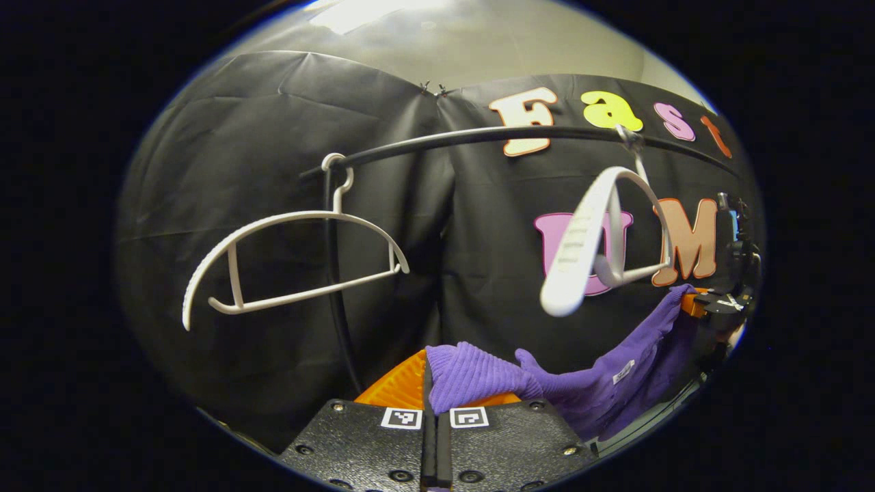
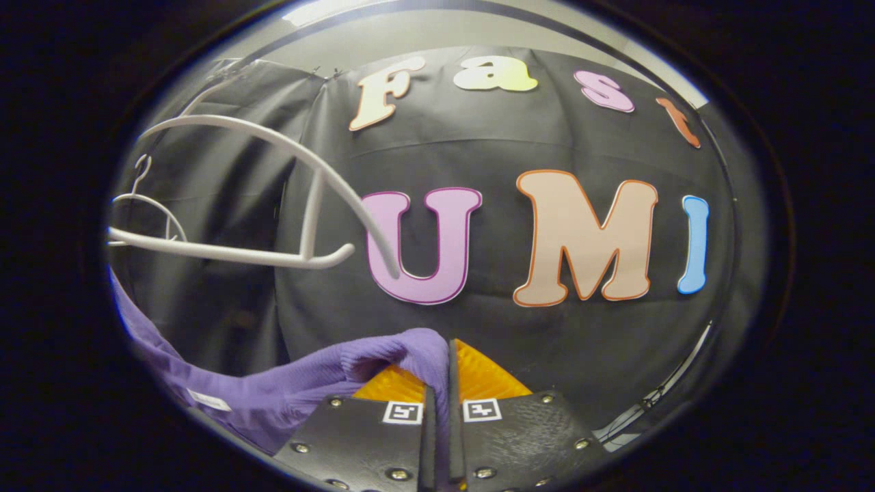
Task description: Grasp the clothes on the hanger with both hands and then place them into the laundry hamper below.
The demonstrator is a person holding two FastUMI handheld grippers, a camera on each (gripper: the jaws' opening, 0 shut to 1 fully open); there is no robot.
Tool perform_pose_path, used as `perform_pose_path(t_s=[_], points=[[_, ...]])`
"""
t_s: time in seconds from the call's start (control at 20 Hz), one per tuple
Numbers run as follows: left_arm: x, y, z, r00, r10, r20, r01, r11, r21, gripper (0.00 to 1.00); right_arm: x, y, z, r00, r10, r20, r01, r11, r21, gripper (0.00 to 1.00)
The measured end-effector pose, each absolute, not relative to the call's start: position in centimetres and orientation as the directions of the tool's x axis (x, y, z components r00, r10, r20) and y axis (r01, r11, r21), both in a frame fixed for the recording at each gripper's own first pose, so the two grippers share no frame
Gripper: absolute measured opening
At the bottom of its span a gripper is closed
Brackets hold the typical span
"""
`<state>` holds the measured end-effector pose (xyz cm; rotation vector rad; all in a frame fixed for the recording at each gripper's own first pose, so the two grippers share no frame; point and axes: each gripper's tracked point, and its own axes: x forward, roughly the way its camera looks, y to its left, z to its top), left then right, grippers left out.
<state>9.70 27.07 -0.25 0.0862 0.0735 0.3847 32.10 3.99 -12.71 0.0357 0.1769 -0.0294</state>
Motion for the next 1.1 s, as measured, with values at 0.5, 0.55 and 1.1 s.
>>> perform_pose_path(t_s=[0.5, 0.55, 1.1], points=[[11.7, 19.7, -5.5, 0.968, 0.212, -0.135, -0.199, 0.974, 0.106, 0.01, 27.0, 9.4, -15.4, 0.962, 0.095, -0.254, -0.082, 0.995, 0.058, 0.07], [12.0, 18.9, -6.3, 0.970, 0.195, -0.148, -0.180, 0.977, 0.112, 0.01, 26.5, 9.9, -16.0, 0.958, 0.105, -0.268, -0.091, 0.994, 0.062, 0.07], [13.4, 15.1, -17.3, 0.927, 0.074, -0.367, -0.046, 0.995, 0.084, 0.01, 20.7, 14.4, -26.1, 0.857, 0.194, -0.478, -0.174, 0.981, 0.086, 0.07]])
